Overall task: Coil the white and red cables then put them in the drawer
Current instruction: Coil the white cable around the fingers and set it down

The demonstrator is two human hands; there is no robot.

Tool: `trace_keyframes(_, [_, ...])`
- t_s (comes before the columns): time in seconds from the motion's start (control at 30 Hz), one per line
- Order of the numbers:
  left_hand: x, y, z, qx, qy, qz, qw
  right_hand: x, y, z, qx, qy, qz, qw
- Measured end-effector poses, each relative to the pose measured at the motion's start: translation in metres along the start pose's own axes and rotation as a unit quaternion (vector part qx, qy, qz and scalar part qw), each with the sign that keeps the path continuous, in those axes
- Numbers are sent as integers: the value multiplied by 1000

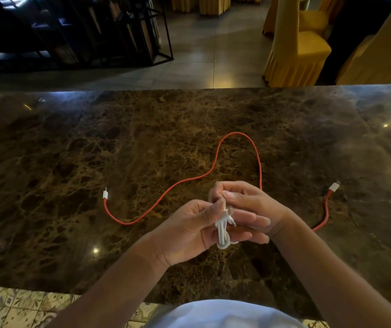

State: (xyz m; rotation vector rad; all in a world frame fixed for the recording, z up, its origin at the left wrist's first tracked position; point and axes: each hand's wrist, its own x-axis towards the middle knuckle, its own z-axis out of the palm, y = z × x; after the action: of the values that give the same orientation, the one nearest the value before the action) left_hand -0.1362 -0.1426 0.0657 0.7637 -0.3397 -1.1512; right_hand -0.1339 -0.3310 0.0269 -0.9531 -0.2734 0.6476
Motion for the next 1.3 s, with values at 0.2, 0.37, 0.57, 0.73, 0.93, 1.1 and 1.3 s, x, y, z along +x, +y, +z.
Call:
trace_keyframes(0.2, [-3,2,0,17,60,14,998,-3,0,0,-60,46,3,997])
trace_keyframes(0.37, [-4,5,-5,22,32,-6,999,-5,-12,6,-107,18,14,994])
trace_keyframes(0.57, [-5,10,-9,-21,217,64,974,-13,-17,-1,-130,87,-16,988])
trace_keyframes(0.73, [-14,13,-12,53,261,129,955,-10,-22,2,-180,137,-41,973])
trace_keyframes(0.93, [-31,19,-19,191,312,134,921,11,-16,14,-202,213,-58,954])
trace_keyframes(1.1, [-40,26,-18,324,428,185,823,38,-15,32,-239,235,-37,941])
trace_keyframes(1.3, [-70,48,-61,294,511,229,775,73,-12,42,-243,255,-10,936])
